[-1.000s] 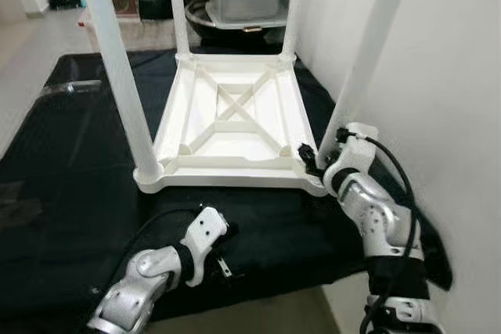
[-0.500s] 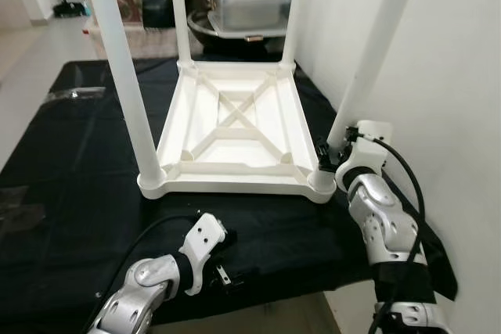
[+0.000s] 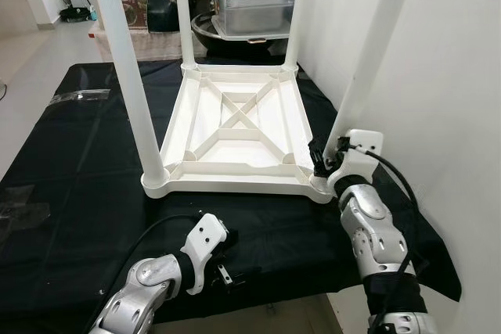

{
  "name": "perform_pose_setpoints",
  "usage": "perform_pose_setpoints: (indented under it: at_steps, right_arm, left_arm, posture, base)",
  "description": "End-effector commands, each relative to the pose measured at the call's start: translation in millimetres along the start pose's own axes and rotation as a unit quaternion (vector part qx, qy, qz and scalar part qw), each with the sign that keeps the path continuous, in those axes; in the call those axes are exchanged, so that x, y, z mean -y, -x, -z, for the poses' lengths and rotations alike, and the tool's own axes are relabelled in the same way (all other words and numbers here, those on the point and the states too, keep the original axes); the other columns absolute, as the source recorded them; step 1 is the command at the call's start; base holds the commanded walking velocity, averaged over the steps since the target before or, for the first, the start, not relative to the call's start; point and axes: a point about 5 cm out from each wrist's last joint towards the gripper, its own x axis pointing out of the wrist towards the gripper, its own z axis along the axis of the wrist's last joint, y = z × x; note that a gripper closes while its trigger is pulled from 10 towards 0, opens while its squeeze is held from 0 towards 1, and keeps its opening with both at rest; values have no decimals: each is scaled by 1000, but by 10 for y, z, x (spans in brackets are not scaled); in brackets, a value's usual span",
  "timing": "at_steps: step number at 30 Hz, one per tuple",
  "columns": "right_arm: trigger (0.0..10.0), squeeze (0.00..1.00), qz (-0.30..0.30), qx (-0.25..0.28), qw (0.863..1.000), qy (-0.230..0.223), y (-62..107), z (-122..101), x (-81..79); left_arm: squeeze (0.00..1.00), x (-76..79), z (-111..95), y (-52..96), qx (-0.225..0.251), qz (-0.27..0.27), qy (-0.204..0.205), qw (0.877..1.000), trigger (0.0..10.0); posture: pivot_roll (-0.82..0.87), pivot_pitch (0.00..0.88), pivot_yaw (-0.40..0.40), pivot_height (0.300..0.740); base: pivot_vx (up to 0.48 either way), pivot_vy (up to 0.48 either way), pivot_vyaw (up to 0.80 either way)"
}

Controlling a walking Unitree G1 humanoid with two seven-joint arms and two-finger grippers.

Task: Building children table

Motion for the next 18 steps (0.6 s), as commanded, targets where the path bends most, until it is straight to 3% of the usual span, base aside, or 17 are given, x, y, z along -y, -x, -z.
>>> perform_pose_setpoints:
  at_steps: [1, 18]
  right_arm:
    - [10000, 0, 2, -6, 1000, 9, -26, 68, 3]
    - [10000, 0, 9, 38, 999, 12, -170, 24, -43]
  left_arm:
    - [0, 16, 34, -4, -6, 0, 0, 1000, 10000]
    - [0, -2, 23, -5, -6, -1, -1, 1000, 10000]
  posture:
    - [87, 0, -84, 740]
    - [103, 0, -83, 740]
  base:
    - [0, 0, 0]
    - [0, 0, 0]
